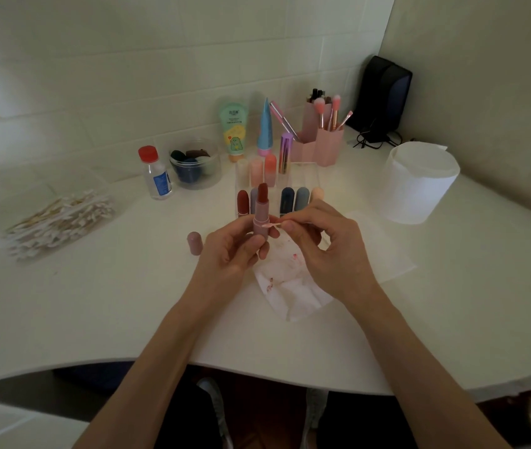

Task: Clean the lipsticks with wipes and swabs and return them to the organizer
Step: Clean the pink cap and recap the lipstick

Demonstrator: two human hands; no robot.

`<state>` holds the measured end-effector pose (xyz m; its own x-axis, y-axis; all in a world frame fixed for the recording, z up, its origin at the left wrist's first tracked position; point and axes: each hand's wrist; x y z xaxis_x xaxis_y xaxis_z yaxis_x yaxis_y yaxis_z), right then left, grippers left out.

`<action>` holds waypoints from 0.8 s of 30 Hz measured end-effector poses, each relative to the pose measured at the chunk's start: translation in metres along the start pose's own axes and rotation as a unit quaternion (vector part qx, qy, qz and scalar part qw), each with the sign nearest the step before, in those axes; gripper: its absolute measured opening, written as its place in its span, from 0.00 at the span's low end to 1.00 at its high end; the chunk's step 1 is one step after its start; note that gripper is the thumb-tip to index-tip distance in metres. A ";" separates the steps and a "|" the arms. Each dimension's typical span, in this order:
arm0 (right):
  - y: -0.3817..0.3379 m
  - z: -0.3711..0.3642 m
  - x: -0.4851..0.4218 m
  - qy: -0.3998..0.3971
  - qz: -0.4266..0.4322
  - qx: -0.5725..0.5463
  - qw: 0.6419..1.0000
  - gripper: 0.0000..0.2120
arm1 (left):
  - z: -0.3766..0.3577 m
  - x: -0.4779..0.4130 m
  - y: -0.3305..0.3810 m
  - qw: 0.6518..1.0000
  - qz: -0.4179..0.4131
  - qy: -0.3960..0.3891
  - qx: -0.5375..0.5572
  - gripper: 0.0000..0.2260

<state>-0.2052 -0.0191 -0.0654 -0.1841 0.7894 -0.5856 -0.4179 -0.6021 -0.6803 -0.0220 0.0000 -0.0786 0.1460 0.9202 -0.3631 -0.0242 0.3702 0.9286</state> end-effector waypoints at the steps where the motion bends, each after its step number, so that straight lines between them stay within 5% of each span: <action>1: 0.000 0.001 0.000 0.004 -0.004 0.001 1.000 0.05 | 0.000 0.000 0.000 1.000 -0.002 0.001 0.003 0.13; 24: -0.004 0.004 0.000 0.028 0.026 0.027 0.999 0.04 | 0.003 -0.002 -0.006 0.994 -0.028 0.052 -0.089 0.13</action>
<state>-0.2074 -0.0163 -0.0613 -0.1579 0.7489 -0.6436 -0.4577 -0.6331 -0.6243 -0.0190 -0.0046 -0.0834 0.0495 0.9018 -0.4292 -0.1956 0.4302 0.8813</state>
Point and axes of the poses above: each hand's wrist, its own x-axis away from the middle knuckle, its own z-axis out of the back of the hand, y = z × x, and after that the axes turned 3 degrees about -z, right-handed
